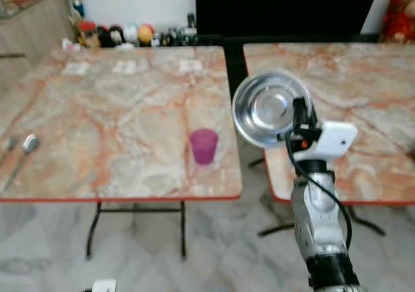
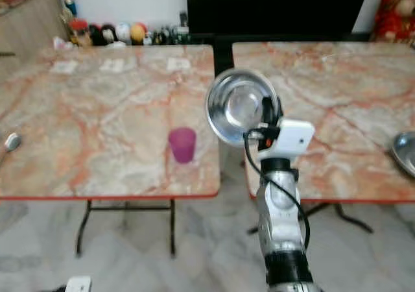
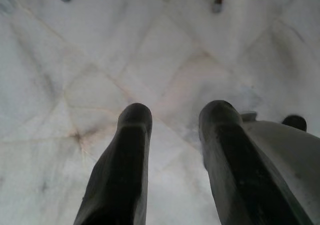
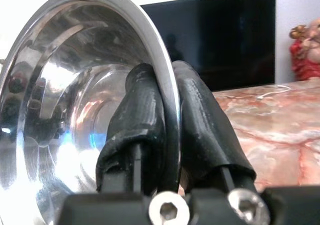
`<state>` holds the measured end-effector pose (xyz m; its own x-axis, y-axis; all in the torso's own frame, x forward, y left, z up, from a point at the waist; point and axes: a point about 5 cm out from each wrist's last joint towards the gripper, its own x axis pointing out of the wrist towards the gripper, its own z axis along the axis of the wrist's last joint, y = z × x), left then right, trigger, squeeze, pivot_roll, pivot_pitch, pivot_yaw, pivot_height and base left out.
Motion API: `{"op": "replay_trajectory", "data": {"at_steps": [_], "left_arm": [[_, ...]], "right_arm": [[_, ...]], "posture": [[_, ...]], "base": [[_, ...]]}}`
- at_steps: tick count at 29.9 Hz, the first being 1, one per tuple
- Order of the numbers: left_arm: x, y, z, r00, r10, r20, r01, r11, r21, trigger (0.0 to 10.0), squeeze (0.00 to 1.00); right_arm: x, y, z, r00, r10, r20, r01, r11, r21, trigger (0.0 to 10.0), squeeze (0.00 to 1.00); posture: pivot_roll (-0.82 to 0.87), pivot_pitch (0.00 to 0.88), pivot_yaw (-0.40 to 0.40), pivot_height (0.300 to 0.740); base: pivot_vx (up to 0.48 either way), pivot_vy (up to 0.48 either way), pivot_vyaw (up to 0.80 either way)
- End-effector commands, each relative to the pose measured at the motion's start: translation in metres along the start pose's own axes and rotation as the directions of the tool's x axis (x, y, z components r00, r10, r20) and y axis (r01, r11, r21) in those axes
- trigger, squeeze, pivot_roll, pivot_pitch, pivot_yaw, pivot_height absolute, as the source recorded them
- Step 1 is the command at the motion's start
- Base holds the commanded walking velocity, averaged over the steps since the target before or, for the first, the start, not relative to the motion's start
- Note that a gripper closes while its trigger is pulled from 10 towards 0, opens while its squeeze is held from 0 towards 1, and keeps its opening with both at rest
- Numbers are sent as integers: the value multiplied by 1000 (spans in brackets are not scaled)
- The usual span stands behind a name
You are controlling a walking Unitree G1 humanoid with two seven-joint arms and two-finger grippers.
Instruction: Setting the table
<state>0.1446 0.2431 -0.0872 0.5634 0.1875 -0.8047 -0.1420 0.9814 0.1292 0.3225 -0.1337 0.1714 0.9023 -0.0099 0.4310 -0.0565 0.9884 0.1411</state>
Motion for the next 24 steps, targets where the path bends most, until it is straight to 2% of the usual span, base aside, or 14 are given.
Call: {"op": "replay_trajectory", "data": {"at_steps": [1,13,21,24], "left_arm": [[0,2,-2,1000,1,-9,-1,1000,13,10000,0],[-1,0,-4,1000,-3,-10,3,1000,18,10000,0],[0,-2,-3,1000,-12,-11,12,999,36,10000,0],[0,-2,-2,1000,-14,-11,15,999,40,10000,0]], "right_arm": [[3,-1,5,1000,3,26,-3,1000,-15,10000,0],[4,-8,5,999,-31,22,32,999,-33,10000,0],[-1,-23,1,995,-101,-2,100,993,-65,10000,0],[-5,-30,0,990,-141,-9,140,988,-68,10000,0]], "posture": [[-79,0,32,740],[-88,0,32,740],[-94,0,37,740],[-97,0,39,740]], "base": [[0,-386,0],[0,-386,0],[0,-358,0],[0,0,0]]}}
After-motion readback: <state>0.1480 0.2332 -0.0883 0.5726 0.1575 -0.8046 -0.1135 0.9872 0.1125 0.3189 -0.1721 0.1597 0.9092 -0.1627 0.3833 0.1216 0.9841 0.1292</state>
